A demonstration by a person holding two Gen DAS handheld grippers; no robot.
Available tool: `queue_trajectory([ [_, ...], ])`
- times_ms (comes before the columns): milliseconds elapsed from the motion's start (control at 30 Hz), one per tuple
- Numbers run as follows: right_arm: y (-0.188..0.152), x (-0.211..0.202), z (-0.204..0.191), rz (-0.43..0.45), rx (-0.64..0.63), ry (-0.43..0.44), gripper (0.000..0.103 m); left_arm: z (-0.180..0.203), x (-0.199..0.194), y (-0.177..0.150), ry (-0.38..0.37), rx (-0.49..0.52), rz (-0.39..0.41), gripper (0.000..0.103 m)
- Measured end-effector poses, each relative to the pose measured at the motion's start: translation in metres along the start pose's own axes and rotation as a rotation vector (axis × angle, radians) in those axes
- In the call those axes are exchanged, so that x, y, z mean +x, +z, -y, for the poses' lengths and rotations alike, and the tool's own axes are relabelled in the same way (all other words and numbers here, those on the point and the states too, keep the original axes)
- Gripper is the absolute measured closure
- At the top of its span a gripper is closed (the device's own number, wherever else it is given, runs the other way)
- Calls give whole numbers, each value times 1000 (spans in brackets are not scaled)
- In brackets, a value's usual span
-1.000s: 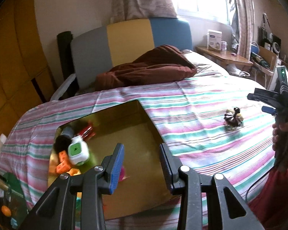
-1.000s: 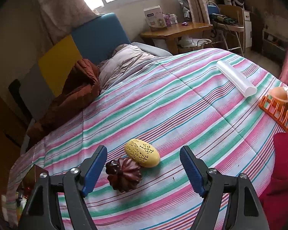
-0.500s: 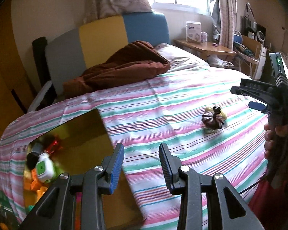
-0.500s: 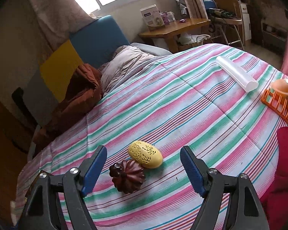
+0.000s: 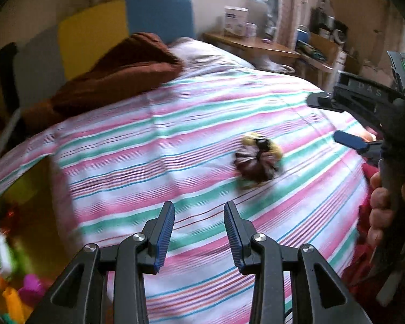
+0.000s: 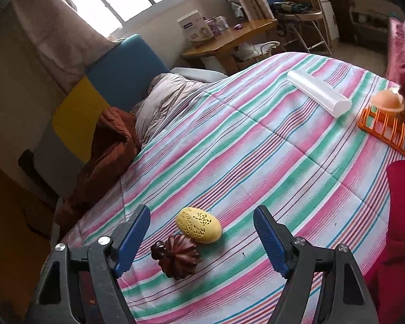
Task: Organize rigid objects
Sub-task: 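Grasp the dark brown flower-shaped toy with the left tool, then grasp the yellow perforated egg with the right tool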
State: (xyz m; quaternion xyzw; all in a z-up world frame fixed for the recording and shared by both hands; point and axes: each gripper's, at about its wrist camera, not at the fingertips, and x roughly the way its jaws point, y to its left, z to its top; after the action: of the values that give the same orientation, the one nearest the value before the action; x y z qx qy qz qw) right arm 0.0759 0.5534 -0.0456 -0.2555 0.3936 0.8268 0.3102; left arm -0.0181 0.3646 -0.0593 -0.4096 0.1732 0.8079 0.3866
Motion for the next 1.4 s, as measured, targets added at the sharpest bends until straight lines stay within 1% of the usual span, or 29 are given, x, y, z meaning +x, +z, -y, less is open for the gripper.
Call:
queue_trajectory([
  [67,1,0,1,-1,9,1,24,8,11,5,-24,19,-8,60],
  [167,1,1,4,-7,25,3,23,18,27,14,-69,35,-26,58],
  [200,1,2,5,-12,32,4,23,21,32,17,-95,32,-29,57],
  [267,1,3,6,-20,38,6,23,24,40,23,-123,24,-40,46],
  [333,1,4,6,-27,37,6,23,27,44,29,-157,2,-32,43],
  [467,1,5,7,-30,43,7,23,35,47,43,-139,-6,21,42],
  [667,1,8,8,-44,48,14,22,47,68,57,-112,28,35,42],
  [700,1,8,7,-43,45,11,22,50,74,59,-102,43,31,43],
  [733,1,9,7,-42,42,7,22,50,79,60,-103,51,28,63],
  [767,1,9,7,-41,41,2,22,50,84,60,-113,59,18,79],
  [800,1,10,8,-41,42,-1,22,50,84,59,-106,58,27,80],
  [933,2,11,11,-41,51,-9,22,41,74,48,-119,46,48,80],
  [1067,1,14,10,-58,43,-8,22,24,57,31,-72,3,44,80],
  [1200,-3,23,8,-101,31,-10,22,7,39,11,-35,-24,34,80],
  [1300,-6,28,4,-121,3,-20,22,-2,21,-5,-22,-34,38,80],
  [1400,-10,33,-2,-137,-41,-40,22,-7,2,-16,-25,-48,47,80],
])
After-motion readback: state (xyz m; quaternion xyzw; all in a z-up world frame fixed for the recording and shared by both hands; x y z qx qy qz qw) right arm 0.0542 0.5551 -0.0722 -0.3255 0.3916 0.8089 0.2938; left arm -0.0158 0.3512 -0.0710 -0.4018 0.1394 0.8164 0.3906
